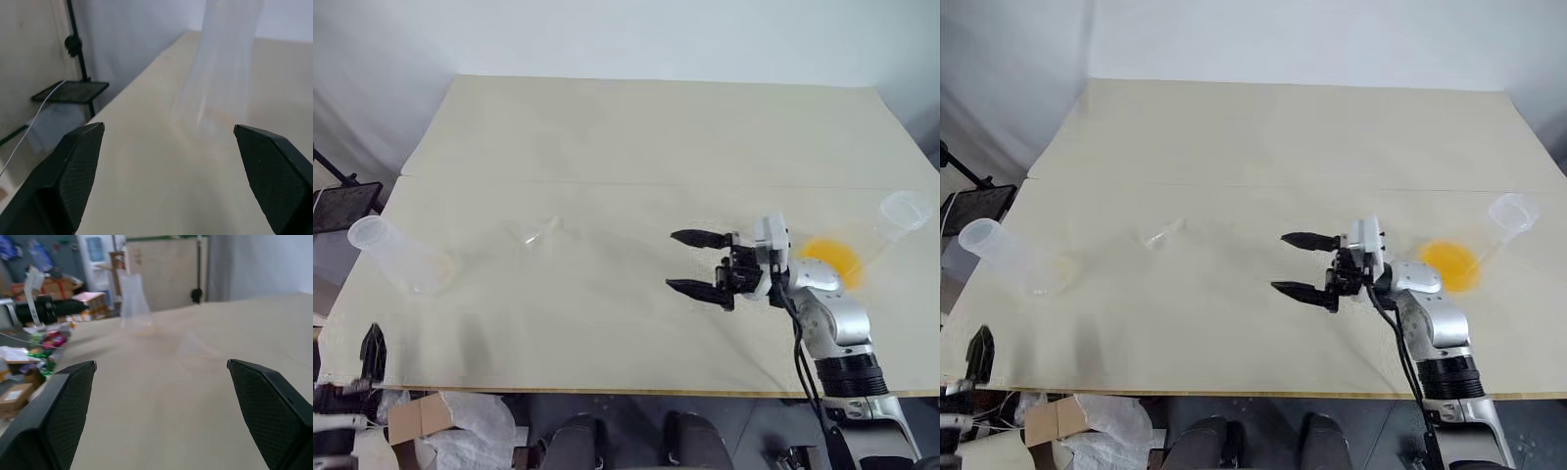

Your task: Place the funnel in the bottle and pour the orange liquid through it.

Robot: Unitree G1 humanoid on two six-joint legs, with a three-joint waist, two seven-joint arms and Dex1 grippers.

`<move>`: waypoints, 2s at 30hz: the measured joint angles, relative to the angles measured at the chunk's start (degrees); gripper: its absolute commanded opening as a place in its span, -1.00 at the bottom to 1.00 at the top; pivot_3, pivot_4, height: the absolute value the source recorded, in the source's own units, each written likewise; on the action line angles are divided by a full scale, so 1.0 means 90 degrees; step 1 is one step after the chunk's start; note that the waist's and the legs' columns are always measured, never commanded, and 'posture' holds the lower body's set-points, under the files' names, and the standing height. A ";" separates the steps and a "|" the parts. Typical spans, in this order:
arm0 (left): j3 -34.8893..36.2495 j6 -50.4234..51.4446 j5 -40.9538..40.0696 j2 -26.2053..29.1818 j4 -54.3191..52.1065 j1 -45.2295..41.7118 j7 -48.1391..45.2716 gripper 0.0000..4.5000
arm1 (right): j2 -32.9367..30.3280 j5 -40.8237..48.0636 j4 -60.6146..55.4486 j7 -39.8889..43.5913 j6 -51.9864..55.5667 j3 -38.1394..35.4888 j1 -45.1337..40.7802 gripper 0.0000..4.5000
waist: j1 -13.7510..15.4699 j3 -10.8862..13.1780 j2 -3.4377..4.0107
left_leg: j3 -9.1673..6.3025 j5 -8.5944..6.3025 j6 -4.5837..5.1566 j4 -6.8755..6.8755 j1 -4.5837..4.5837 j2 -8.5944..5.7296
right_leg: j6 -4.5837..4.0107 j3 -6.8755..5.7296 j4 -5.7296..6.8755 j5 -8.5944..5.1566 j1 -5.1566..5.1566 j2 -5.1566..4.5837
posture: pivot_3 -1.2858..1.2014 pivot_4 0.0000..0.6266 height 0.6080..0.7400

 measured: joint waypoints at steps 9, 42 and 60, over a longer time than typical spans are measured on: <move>-0.0166 0.1207 -0.0023 0.1178 0.0176 -0.1423 0.0673 1.00 | -0.0039 -0.0012 -0.0034 -0.0071 -0.0117 -0.0098 0.0308 0.99 | -0.0049 0.0000 0.0001 | 0.0011 0.0004 -0.0005 0.0002 0.0004 0.0010 | 0.0002 0.0007 0.0010 0.0001 -0.0002 0.0062 | 0.03 -0.52 1.00; -0.0783 0.1706 -0.0361 0.2476 0.1195 -0.2920 -0.1787 0.02 | 0.0163 -0.0007 -0.0602 -0.0812 -0.0087 -0.0174 0.0780 1.00 | 0.0015 0.0002 -0.0004 | 0.0000 0.0009 -0.0017 0.0008 0.0000 0.0012 | 0.0001 0.0014 0.0023 0.0001 -0.0005 0.0080 | 0.03 -0.52 1.00; -0.5716 0.0440 0.1696 0.0692 0.5352 -0.8008 -0.4672 0.02 | -0.0481 0.0191 -0.2313 -0.2092 -0.0100 -0.1921 0.3112 1.00 | 0.0157 0.0015 -0.0005 | 0.0084 0.0018 -0.0027 0.0021 -0.0013 0.0001 | 0.0004 0.0033 0.0000 0.0002 -0.0015 0.0126 | 0.03 -0.52 1.00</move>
